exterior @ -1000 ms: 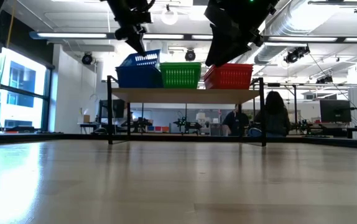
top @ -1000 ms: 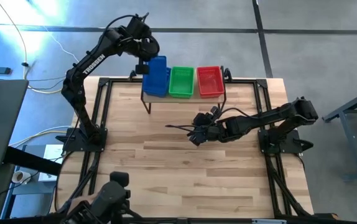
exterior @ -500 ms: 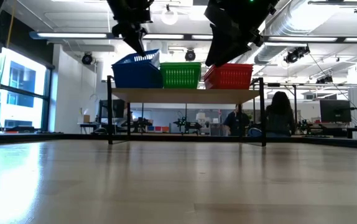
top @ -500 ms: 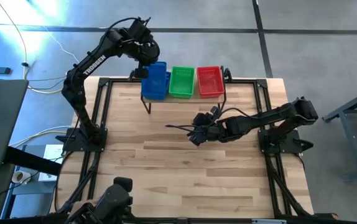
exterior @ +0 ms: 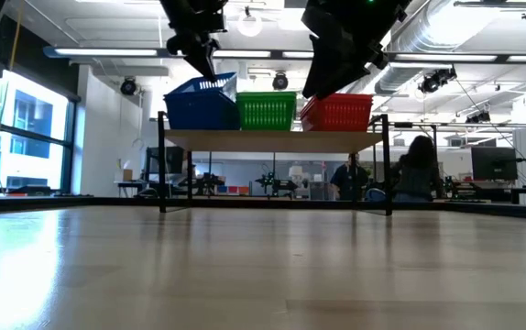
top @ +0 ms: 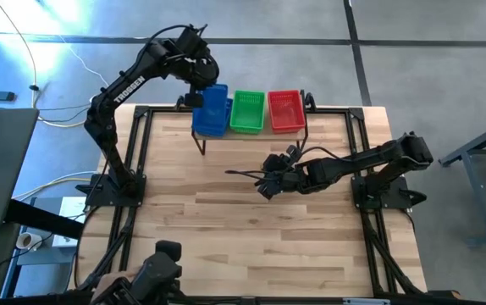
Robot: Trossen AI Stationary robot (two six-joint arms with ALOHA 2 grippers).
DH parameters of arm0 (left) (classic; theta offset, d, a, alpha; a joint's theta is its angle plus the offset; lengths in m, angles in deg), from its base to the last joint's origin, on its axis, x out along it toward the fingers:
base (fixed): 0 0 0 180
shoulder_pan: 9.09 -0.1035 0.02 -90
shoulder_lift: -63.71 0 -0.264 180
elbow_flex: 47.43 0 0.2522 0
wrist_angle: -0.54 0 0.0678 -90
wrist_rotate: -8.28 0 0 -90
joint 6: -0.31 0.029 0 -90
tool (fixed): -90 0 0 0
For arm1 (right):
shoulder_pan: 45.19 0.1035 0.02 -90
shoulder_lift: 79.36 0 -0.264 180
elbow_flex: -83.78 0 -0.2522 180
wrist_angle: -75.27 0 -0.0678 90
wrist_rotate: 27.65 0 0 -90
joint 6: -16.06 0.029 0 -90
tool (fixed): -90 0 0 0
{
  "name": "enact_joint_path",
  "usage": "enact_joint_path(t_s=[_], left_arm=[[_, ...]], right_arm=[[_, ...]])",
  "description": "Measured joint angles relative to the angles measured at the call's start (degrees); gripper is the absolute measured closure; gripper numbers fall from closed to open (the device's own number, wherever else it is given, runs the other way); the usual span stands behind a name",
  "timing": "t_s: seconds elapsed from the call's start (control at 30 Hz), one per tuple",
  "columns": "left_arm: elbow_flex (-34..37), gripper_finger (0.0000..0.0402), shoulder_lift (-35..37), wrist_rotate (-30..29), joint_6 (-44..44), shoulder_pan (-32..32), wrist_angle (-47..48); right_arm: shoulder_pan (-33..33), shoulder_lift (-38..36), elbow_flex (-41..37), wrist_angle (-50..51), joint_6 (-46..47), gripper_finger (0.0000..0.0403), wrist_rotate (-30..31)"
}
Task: Stack baskets on shelf by color
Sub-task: Stack the blue bin on top of the blue bin on the shelf
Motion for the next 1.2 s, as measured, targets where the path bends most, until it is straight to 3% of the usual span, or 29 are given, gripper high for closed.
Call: enact_joint_path(t_s=[1.03,1.2], left_arm=[[0.00,0.0388,0.00,-10.03,-0.41,4.96,-3.36],[0.00,0.0367,0.00,-11.59,-0.58,5.66,-3.83]], right_arm=[[0.00,0.00,0.00,-0.04,0.04,0.0236,0.74],[0.00,0.00,0.00,-0.09,0.04,0.0236,0.72]])
